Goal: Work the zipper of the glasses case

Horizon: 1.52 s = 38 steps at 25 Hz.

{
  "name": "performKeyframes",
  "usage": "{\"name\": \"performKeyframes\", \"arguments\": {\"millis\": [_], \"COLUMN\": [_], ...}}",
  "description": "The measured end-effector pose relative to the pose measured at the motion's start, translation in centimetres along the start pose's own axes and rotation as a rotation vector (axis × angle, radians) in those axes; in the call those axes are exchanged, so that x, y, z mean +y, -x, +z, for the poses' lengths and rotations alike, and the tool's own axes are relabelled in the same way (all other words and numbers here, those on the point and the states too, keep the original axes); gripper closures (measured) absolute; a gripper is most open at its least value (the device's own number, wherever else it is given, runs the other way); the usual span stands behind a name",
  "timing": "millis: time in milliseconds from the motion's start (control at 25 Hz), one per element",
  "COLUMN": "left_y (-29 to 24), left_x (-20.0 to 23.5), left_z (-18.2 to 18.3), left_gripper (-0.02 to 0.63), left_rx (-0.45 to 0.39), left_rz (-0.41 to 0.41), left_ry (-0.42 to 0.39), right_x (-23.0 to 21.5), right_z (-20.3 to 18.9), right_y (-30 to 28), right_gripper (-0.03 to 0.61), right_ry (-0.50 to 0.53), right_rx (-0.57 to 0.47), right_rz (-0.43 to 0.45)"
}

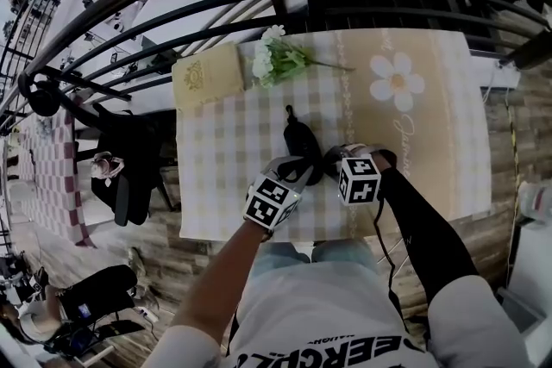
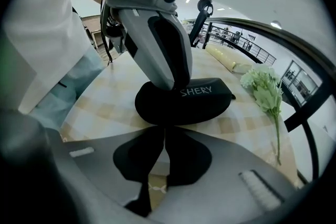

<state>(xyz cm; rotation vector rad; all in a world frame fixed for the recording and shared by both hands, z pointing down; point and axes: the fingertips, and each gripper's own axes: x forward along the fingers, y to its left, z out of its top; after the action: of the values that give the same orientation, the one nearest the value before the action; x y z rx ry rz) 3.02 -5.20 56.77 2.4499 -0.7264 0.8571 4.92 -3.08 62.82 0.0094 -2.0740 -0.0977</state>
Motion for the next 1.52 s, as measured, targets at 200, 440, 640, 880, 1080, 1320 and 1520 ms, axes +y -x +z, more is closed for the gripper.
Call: {"name": "performKeyframes", "arguments": {"millis": [200, 440, 640, 880, 1080, 1320, 1520], "left_y": [0.3, 0.5, -0.1, -0.2, -0.4, -1.2, -1.4], "left_x": [0.2, 0.3, 0.2, 1.9, 2.2, 2.1, 2.4], "left_z": [0.1, 0.6, 1.2, 2.4, 2.8, 2.4, 2.4], "left_gripper": [0.554, 0.557, 0.555, 0.552, 0.545, 0.538, 0.557], "left_rx": [-0.030, -0.014, 0.009, 0.037, 0.054, 0.093, 0.029], "left_rz": [0.003, 0.024, 0.013, 0.058, 0.048, -0.003, 0.002], "left_ry": [0.059, 0.045, -0.015, -0.132, -0.151, -0.144, -0.124], "right_x": [-0.1, -3.4, -5.3, -4.4, -3.0, -2.6, -1.7], "right_z": [0.2, -0.3, -0.5, -1.5, -0.5, 0.2, 0.5], "right_y": [0.2, 1.2, 1.4, 1.2, 0.6, 0.1, -0.2], "right_gripper": [0.535, 0.549, 0.549, 0.540, 0.451, 0.410, 0.473], "right_ry": [-0.115, -0.279, -0.254, -0.223, -0.164, -0.093, -0.011], "right_rx": [-0.044, -0.084, -0.055, -0.040, -0.066, -0.064, -0.064], "right_rz": [-0.001, -0.140, -0.163, -0.084, -0.004, 0.050, 0.084]}}
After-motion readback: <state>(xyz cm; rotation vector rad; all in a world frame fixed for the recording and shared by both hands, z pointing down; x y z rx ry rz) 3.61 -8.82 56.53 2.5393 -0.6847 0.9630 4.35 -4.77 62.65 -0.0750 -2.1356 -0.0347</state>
